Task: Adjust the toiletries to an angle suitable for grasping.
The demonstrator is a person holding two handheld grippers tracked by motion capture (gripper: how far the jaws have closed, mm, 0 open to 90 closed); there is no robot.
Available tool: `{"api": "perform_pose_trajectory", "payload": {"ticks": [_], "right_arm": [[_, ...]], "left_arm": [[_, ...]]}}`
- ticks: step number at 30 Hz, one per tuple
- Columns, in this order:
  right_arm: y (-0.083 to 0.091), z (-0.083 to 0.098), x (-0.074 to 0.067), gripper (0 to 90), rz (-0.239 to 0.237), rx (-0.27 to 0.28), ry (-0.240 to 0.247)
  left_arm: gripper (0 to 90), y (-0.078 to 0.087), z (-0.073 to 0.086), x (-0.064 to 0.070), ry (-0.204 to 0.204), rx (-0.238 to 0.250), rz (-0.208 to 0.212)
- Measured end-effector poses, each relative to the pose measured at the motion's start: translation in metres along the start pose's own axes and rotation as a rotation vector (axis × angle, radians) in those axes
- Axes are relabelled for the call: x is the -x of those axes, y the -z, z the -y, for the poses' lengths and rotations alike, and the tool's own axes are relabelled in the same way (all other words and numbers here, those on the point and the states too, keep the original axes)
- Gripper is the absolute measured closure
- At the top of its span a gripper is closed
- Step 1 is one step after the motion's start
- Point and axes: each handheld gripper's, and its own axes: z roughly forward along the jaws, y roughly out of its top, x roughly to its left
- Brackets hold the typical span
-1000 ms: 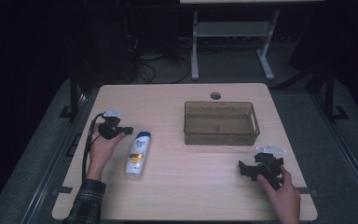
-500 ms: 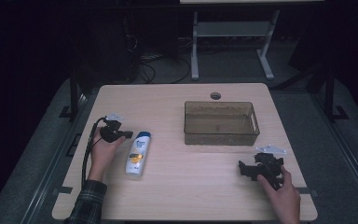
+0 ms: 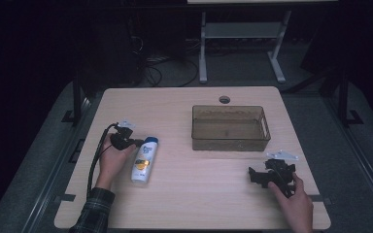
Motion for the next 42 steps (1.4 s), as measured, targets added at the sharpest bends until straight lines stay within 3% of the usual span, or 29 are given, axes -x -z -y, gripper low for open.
{"api": "perform_pose_trajectory", "payload": {"ticks": [12,27,42], "right_arm": [[0.000,0.000,0.000,0.0,0.000,0.000,0.000],[0.000,0.000,0.000,0.0,0.000,0.000,0.000],[0.000,0.000,0.000,0.0,0.000,0.000,0.000]], "left_arm": [[90.0,-0.005,-0.003,0.014,-0.034,-0.016,0.034],[90.0,-0.010,-0.008,0.042,-0.117,-0.049,0.089],[90.0,-0.006,-0.004,0.058,-0.153,-0.073,0.117]]}}
